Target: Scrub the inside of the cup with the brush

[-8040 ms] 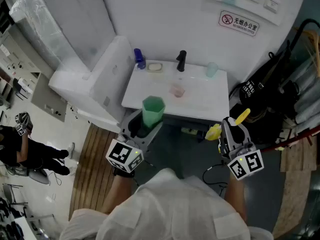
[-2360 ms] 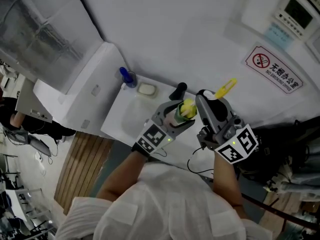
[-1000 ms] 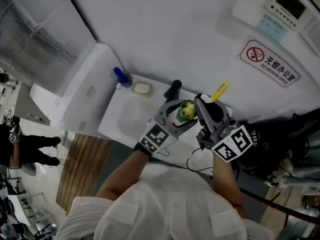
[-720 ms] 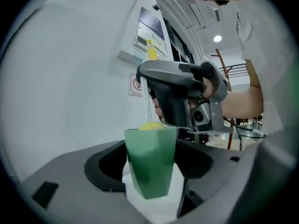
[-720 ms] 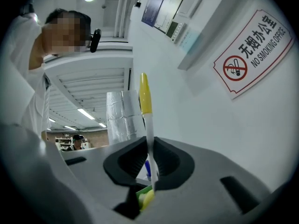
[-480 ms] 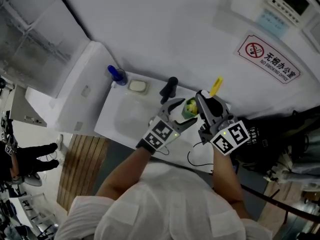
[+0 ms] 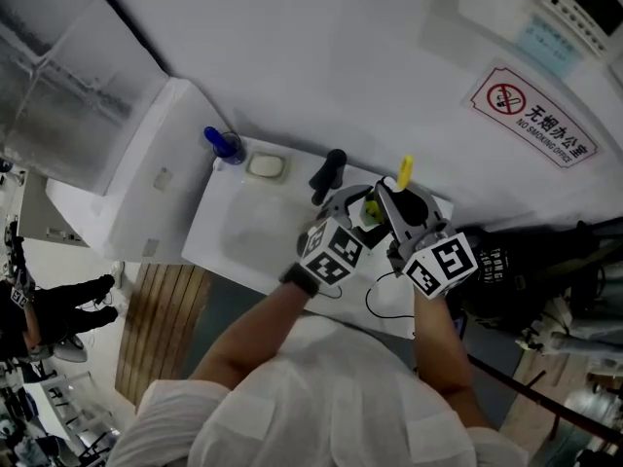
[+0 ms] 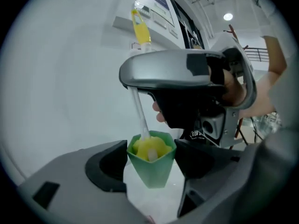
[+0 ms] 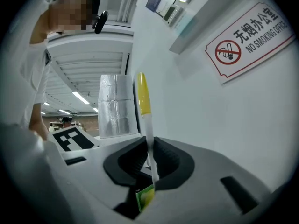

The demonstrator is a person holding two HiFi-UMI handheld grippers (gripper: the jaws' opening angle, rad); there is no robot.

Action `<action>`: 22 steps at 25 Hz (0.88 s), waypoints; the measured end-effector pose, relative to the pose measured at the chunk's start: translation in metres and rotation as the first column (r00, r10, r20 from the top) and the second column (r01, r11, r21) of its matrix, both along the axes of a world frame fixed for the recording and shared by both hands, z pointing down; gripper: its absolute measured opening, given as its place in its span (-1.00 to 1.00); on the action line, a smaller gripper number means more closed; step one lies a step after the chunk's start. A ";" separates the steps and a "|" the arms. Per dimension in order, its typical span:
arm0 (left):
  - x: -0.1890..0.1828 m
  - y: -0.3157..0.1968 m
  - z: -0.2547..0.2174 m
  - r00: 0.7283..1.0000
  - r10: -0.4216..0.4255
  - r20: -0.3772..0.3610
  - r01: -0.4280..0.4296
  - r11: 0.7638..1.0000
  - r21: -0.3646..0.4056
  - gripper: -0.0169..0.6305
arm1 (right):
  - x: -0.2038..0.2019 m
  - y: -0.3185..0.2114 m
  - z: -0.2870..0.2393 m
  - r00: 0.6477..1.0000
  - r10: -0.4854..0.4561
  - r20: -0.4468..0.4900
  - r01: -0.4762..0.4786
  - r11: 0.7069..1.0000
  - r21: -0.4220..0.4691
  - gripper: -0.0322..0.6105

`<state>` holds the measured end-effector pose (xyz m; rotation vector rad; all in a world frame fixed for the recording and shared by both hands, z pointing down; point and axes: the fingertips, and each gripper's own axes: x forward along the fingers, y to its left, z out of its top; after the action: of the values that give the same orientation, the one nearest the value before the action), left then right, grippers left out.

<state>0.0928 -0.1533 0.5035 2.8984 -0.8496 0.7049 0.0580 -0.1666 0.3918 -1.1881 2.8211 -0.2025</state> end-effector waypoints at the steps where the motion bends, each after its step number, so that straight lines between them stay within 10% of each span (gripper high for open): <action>1: 0.001 -0.002 0.004 1.000 0.001 0.018 0.000 1.000 -0.010 0.00 | 0.000 -0.002 0.003 1.000 -0.001 -0.014 0.001 1.000 -0.003 -0.77; 8: 0.007 -0.015 0.036 0.997 0.003 0.077 0.001 0.999 -0.043 -0.02 | 0.012 -0.018 0.002 1.000 0.013 -0.012 -0.013 1.000 0.001 -0.78; 22: 0.017 -0.061 0.089 0.994 -0.099 -0.051 0.099 0.995 -0.019 -0.02 | 0.061 -0.027 -0.039 0.991 0.137 -0.004 -0.136 0.988 0.075 -0.78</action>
<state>0.1099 -0.2142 0.5926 2.8238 -0.9690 0.6229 0.1188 -0.1932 0.3529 -1.3623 2.7144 -0.0824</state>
